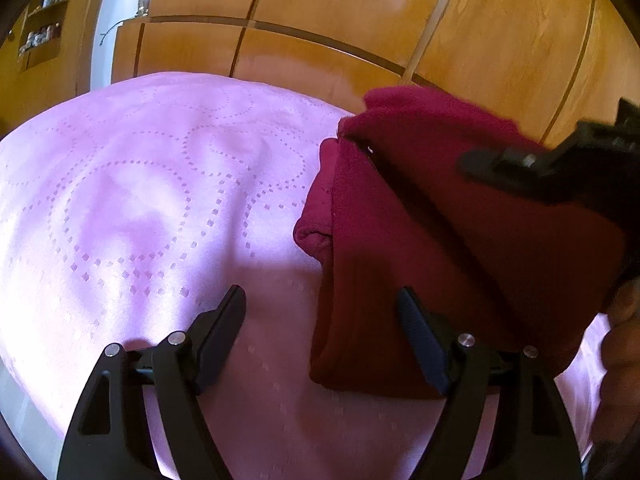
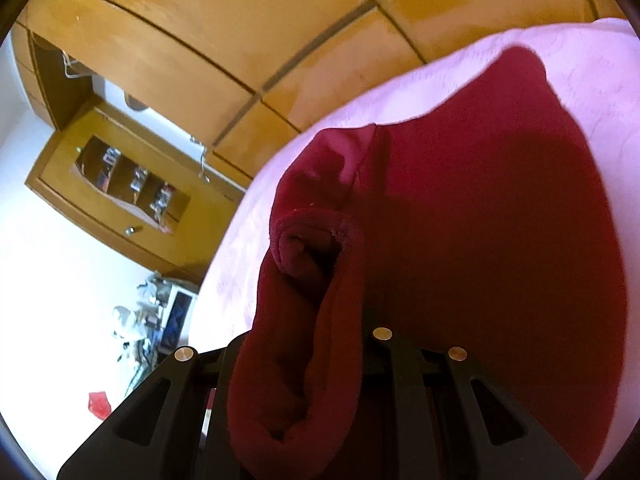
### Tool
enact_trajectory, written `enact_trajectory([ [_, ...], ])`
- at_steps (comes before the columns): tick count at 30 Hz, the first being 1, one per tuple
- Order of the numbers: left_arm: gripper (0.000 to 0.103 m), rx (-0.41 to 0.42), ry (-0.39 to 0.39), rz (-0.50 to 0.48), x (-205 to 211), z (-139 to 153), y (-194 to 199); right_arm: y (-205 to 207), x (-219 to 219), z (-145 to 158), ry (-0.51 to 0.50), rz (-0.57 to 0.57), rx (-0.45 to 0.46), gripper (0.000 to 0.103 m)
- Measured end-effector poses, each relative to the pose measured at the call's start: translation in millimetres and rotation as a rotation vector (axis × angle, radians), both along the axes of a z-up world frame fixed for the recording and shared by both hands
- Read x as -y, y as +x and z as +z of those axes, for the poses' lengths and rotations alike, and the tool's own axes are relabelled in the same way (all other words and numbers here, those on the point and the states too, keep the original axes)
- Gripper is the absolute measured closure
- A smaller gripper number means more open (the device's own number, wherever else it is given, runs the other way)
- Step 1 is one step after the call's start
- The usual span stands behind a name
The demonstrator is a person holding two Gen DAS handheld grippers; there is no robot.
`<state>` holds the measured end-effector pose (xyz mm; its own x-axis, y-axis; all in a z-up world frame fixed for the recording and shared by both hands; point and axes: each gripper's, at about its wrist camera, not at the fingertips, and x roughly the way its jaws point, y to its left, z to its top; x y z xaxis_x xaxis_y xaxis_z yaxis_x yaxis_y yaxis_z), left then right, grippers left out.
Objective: Fold small clothes
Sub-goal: 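Release the folded hem with the right gripper and withdraw it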
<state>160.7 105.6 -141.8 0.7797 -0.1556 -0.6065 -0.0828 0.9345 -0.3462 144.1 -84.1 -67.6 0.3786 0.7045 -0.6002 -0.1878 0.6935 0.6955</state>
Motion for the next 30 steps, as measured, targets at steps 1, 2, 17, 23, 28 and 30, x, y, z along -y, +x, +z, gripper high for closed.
enact_trajectory([
  [1,0.026,0.003,-0.008,0.003,-1.5,0.1,-0.8,-0.3,-3.2,-2.1,-0.006,0.003,-0.004,0.087],
  [2,0.026,0.006,-0.019,0.008,-3.3,0.5,-1.6,-0.6,-6.4,-6.8,-0.022,0.007,-0.011,0.087],
  [17,0.026,0.042,-0.137,0.044,-22.3,4.9,-16.4,-19.6,-7.6,4.3,-0.027,0.111,0.088,0.036],
  [23,0.025,0.07,-0.198,0.062,-36.4,14.3,-28.7,-33.8,42.8,29.7,-0.03,0.003,0.197,0.034],
  [28,0.025,0.091,-0.314,0.077,-51.6,25.1,-37.5,-37.0,96.3,29.7,-0.172,-0.177,0.193,0.026],
  [30,0.025,0.092,-0.343,0.048,-49.3,30.7,-36.9,-36.1,112.8,23.8,-0.238,-0.237,0.167,0.026],
])
